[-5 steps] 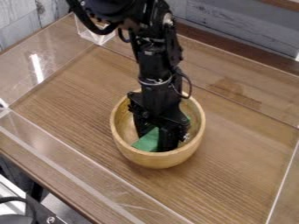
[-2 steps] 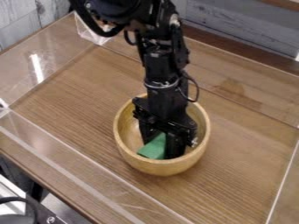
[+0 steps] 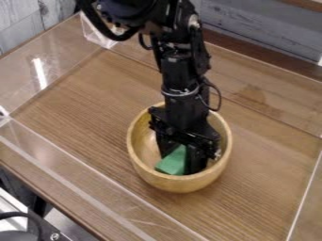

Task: Remove the green block from inside the brown bowl and put it on the table

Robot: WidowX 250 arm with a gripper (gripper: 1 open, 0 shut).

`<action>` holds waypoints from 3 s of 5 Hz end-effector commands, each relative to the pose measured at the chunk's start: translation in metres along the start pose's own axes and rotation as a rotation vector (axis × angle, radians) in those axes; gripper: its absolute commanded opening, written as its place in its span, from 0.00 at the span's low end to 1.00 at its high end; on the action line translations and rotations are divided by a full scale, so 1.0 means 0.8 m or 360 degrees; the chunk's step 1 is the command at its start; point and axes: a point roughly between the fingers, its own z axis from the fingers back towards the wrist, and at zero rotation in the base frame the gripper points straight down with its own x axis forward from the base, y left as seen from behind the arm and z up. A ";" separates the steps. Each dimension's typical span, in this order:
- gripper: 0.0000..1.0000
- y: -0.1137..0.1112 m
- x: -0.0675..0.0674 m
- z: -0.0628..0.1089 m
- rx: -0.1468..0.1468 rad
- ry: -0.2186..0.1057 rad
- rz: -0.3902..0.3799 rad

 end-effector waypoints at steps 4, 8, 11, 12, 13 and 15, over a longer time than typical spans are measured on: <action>0.00 -0.027 0.006 0.016 -0.0070 -0.0063 -0.0040; 0.00 -0.040 0.007 0.026 -0.0114 -0.0052 -0.0051; 0.00 -0.046 0.011 0.036 -0.0133 -0.0062 -0.0056; 0.00 -0.048 0.012 0.039 -0.0136 -0.0068 -0.0058; 0.00 -0.048 0.009 0.053 -0.0145 -0.0072 -0.0060; 0.00 -0.020 0.002 0.167 -0.0133 -0.0217 0.0074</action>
